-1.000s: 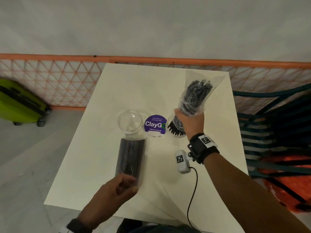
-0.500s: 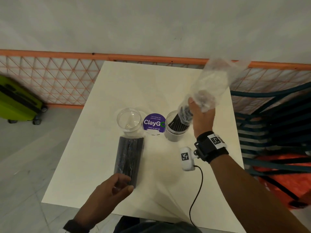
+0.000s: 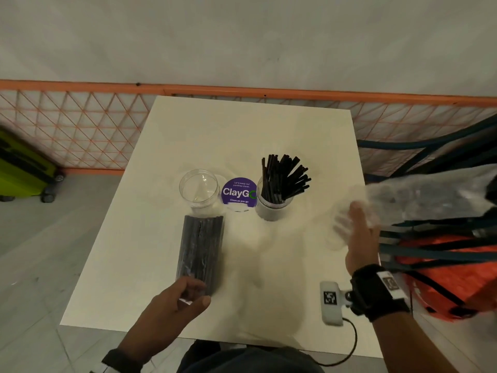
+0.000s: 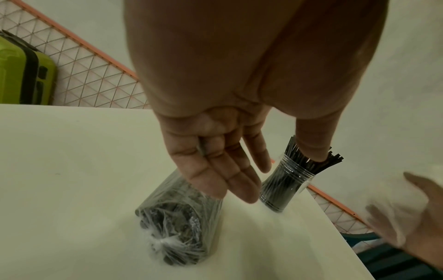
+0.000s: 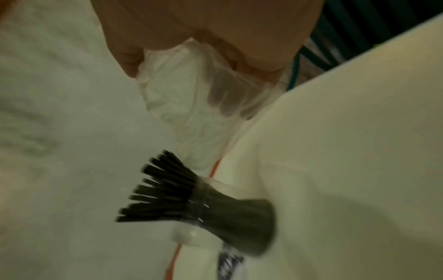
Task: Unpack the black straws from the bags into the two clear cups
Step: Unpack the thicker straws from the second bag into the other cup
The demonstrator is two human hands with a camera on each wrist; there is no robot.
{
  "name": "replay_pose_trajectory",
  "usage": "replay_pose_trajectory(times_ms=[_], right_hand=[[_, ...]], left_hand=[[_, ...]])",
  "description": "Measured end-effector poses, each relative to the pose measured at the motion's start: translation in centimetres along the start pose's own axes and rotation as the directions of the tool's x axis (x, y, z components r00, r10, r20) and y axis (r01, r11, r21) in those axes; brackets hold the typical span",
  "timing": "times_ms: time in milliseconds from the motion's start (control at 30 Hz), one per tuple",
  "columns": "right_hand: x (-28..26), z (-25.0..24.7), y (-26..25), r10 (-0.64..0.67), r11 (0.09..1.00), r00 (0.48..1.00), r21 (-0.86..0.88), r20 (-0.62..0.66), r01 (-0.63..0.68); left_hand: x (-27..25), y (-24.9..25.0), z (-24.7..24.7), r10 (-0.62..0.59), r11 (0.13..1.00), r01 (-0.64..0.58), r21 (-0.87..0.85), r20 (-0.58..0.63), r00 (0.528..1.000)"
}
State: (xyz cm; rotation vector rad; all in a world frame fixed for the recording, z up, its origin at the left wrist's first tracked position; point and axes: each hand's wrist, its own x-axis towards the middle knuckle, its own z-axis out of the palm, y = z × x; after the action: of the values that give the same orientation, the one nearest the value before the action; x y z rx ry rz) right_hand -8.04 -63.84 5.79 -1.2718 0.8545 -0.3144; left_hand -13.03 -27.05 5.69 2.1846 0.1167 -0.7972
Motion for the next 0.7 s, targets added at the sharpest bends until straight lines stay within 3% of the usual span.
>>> replay_pose_trajectory(times_ms=[100,167,333,400,533,700], right_hand=[[-0.8,-1.3,3.9,0.251,0.941,0.962,-0.259,0.105,-0.217],[-1.7,-1.4,5.9,0.384,0.857,0.920,-0.402,0.079,-0.323],[-3.2,-1.0,8.1,0.513,0.700,0.856,-0.608,0.063,-0.375],[-3.4,-1.2,8.3,0.521,0.665,0.852,-0.650,0.050,-0.368],[-2.8,-2.2,8.2,0.457,0.575,0.889,-0.771,0.024,-0.275],[-2.6,-3.7,7.2,0.342,0.527,0.937,-0.839,0.066,-0.134]], left_hand=[[-0.1,0.2,0.3,0.002,1.000,-0.002,0.016,0.004,1.000],[-0.2,0.3,0.5,-0.003,1.000,0.003,0.023,0.003,1.000],[-0.4,-0.2,0.9,0.001,1.000,0.000,0.030,-0.021,1.000],[-0.5,-0.2,1.1,0.007,1.000,-0.006,0.029,-0.030,1.000],[-0.7,-0.1,1.3,0.011,1.000,-0.011,0.015,-0.047,0.999],[-0.6,-0.4,0.4,0.032,0.999,-0.030,0.018,-0.087,0.996]])
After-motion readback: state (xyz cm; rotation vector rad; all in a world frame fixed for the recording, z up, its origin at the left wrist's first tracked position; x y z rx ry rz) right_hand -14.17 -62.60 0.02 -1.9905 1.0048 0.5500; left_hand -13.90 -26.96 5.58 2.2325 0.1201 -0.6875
